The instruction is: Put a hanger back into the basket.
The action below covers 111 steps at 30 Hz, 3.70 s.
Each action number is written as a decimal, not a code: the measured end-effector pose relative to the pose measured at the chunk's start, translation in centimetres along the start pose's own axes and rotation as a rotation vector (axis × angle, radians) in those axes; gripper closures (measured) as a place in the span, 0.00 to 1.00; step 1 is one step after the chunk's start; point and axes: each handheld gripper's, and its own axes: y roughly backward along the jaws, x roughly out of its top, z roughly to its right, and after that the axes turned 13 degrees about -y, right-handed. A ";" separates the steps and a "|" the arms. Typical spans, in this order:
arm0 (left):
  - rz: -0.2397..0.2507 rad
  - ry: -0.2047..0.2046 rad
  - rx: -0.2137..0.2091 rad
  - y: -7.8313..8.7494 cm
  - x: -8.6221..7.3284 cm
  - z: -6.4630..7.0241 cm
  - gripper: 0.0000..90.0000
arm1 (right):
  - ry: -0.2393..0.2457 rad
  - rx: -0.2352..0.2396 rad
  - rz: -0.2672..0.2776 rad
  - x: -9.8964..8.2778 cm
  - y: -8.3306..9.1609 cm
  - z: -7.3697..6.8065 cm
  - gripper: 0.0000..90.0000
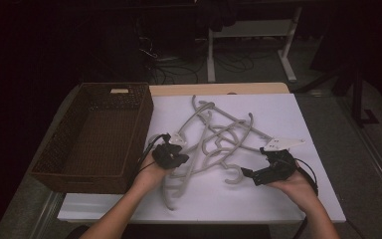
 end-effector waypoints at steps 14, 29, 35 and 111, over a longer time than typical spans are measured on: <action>-0.005 -0.023 -0.055 -2.4 2.1 0.7 1.00 | -0.002 0.002 0.002 0.0 0.0 0.1 0.00; 0.032 -0.021 -0.013 -3.1 4.7 -0.1 0.88 | -0.001 0.011 0.012 0.1 0.1 -0.5 0.00; 0.069 -0.037 0.005 0.4 3.0 0.1 0.94 | 0.009 0.016 -0.002 0.1 -0.3 -0.8 0.00; 0.327 0.027 -0.176 4.4 -3.9 3.8 0.36 | -0.078 -0.093 -0.084 5.4 -6.9 -2.7 0.36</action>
